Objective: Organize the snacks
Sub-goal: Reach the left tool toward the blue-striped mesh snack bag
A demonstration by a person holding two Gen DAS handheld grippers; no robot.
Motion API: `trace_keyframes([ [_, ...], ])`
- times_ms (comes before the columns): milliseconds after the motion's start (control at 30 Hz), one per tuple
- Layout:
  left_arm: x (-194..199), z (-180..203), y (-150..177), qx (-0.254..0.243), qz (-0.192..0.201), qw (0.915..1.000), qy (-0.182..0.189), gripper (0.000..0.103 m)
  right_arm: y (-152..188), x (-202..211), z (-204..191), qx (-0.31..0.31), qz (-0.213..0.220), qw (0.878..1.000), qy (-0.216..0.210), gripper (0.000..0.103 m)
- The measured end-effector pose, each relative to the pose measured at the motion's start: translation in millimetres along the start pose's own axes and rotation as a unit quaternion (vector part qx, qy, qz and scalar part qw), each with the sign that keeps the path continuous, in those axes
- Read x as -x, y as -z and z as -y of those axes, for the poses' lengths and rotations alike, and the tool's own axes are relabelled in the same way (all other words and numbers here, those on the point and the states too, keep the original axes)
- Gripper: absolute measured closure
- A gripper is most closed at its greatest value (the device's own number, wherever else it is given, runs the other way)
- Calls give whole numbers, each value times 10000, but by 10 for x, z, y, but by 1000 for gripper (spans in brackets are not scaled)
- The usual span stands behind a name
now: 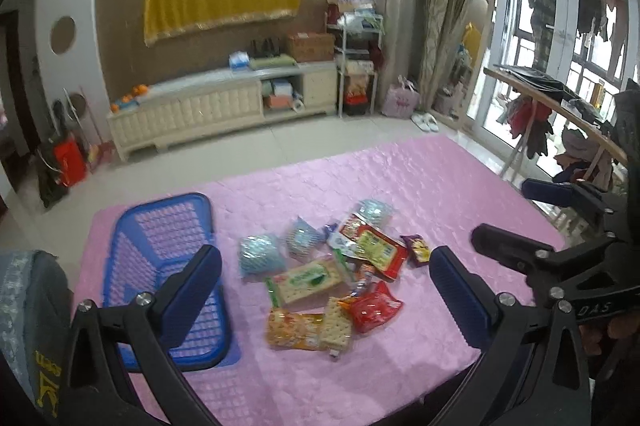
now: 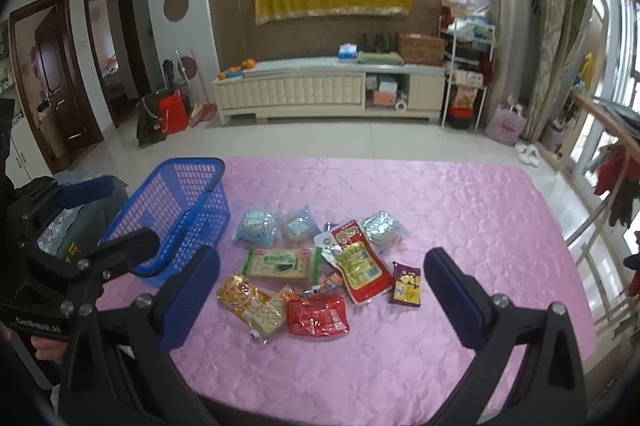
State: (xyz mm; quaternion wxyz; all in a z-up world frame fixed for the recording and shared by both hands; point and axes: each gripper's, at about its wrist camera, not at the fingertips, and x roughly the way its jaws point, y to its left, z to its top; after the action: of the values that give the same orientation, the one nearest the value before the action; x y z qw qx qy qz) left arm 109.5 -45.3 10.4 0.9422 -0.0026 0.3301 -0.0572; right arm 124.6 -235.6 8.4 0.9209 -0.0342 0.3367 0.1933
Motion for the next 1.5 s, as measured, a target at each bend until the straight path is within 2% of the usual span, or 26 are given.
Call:
trace_keyframes([
  [200, -496, 15, -262, 138, -699, 9974, 45, 0, -199, -544, 411, -650, -792, 9934, -517, 0],
  [267, -638, 1, -312, 172, -894, 9958, 52, 0, -240, -730, 553, -985, -1027, 9869, -765, 0],
  [367, -908, -38, -414, 274, -1206, 9923, 30, 0, -292, -1057, 679, -1297, -1438, 9767, -924, 0],
  [633, -1578, -262, -539, 494, -1972, 9791, 36, 0, -420, -1607, 782, -1136, -1809, 9737, -787, 0],
  [900, -2116, -512, -535, 785, -2421, 9671, 5, 1, -447, -2133, 876, -1030, -2105, 9704, -590, 0],
  [1000, -2297, -532, -495, 748, -2590, 9630, 1, 6, -423, -2278, 901, -1007, -2187, 9691, -536, 0],
  [1167, -2623, -641, -371, 832, -2934, 9523, -73, 23, -368, -2554, 876, -955, -2426, 9642, -480, 0],
  [1300, -2825, -766, -252, 950, -3139, 9444, -229, 23, -338, -2697, 811, -1010, -2557, 9600, -531, 0],
  [1500, -2983, -887, -226, 931, -3211, 9412, -484, 23, -333, -2808, 669, -695, -2546, 9633, -491, 0],
])
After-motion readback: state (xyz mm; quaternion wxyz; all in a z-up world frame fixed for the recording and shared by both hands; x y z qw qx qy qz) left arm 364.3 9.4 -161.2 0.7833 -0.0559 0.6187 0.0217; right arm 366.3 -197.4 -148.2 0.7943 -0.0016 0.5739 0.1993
